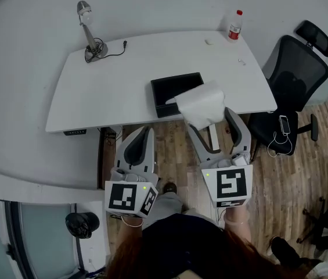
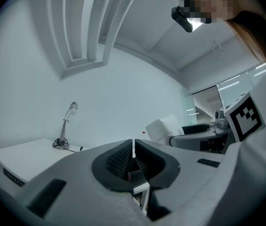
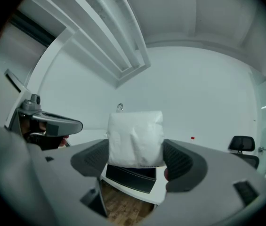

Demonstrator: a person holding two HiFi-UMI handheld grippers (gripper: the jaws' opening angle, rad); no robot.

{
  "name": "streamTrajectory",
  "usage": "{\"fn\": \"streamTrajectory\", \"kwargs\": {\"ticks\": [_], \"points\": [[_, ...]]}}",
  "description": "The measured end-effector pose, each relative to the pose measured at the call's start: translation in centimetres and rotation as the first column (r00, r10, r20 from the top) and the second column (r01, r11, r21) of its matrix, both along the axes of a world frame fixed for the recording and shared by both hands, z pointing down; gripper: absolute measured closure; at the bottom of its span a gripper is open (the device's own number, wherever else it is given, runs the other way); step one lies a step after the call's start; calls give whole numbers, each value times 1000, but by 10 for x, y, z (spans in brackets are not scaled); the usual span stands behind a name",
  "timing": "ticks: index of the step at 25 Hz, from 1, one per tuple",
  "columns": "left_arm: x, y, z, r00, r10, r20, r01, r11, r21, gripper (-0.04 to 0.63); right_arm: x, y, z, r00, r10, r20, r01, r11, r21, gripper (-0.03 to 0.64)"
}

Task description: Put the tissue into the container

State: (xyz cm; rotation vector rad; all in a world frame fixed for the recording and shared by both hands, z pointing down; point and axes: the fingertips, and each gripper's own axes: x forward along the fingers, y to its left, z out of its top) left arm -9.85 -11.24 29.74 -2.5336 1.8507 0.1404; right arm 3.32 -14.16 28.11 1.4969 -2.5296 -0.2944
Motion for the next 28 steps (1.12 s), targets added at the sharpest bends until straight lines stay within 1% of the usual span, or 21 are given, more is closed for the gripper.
{"fn": "streamTrajectory", "kwargs": {"ticks": [4, 7, 11, 21, 28], "points": [[-12, -20, 0, 1000, 11, -7, -11, 1000, 4, 557, -10, -17, 1, 1000, 15, -13, -15, 1000, -6, 244], [-20, -33, 0, 1000, 21, -10, -21, 1000, 6, 557, -15, -30, 2, 1000, 29, -4, -30, 999, -21, 245], [-29, -48, 2, 999, 47, -10, -47, 999, -2, 557, -19, -48, 8, 998, 61, 25, -59, 996, -62, 244], [-49, -84, 0, 995, 95, -22, -95, 995, -1, 557, -31, -86, 23, 991, 125, 39, -117, 980, -161, 245], [-52, -99, 9, 994, 103, -38, -104, 994, -22, 557, -35, -102, 37, 991, 133, 14, -127, 969, -210, 245]]}}
